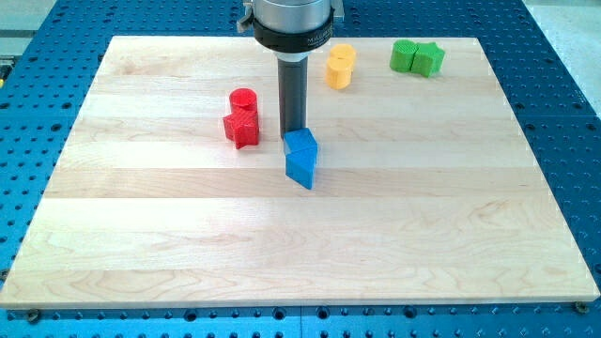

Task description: Push the red blocks upwards

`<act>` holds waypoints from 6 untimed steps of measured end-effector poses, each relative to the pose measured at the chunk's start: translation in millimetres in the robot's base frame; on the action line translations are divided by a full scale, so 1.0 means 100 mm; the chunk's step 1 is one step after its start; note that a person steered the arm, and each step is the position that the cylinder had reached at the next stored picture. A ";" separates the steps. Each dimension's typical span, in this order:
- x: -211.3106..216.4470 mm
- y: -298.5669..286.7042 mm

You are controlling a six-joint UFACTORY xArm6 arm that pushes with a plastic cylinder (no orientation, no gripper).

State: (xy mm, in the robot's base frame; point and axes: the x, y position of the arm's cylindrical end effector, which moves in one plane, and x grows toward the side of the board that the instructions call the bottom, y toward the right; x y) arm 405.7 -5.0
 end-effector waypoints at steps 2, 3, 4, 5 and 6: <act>0.32 0.00; 0.34 -0.07; 0.35 -0.48; 0.35 -0.67; 0.33 -0.67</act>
